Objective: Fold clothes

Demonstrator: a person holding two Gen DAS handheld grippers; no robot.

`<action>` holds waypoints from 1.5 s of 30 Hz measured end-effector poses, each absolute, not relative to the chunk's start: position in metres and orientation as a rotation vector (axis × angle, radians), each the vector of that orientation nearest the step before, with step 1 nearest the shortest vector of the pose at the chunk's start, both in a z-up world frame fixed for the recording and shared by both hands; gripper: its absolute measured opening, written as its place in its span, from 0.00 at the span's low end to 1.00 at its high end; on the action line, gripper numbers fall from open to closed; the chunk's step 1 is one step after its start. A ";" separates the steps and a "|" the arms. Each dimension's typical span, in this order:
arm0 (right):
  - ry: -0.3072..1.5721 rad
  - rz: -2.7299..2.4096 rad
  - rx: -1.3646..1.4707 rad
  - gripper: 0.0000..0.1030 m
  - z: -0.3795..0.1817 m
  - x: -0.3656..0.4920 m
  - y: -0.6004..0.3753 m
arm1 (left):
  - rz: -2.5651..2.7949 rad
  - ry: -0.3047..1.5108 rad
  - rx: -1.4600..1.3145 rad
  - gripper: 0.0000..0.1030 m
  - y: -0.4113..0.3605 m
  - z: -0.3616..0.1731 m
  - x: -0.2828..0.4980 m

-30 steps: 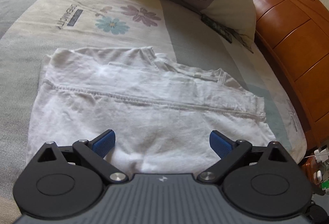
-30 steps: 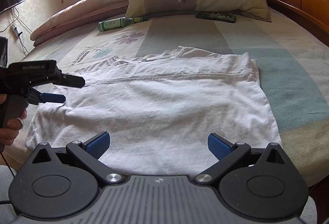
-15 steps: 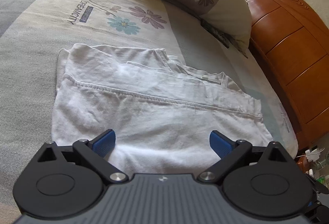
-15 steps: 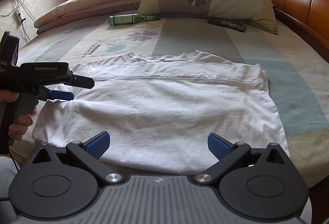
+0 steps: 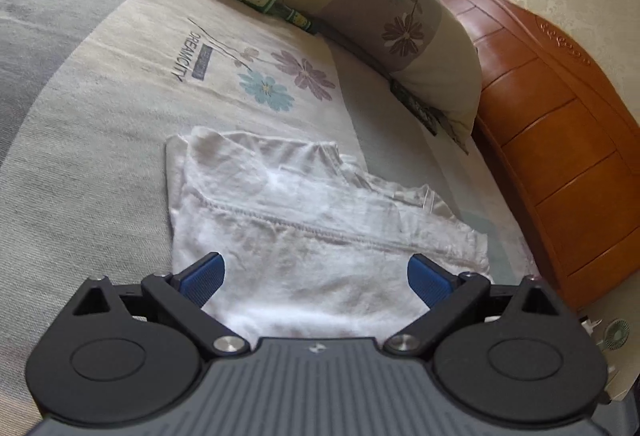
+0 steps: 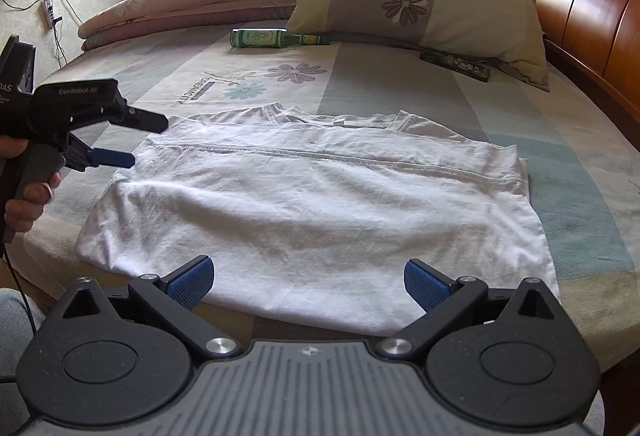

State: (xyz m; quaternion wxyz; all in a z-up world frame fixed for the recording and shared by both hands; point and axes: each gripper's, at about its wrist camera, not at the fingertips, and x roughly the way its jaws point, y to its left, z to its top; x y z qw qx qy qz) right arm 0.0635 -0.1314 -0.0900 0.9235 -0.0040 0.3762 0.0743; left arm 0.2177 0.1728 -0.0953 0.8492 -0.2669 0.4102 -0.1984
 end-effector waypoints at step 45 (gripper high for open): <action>0.793 0.217 0.029 1.00 -0.098 0.064 -0.136 | -0.664 0.966 -0.812 0.95 0.199 -0.148 0.261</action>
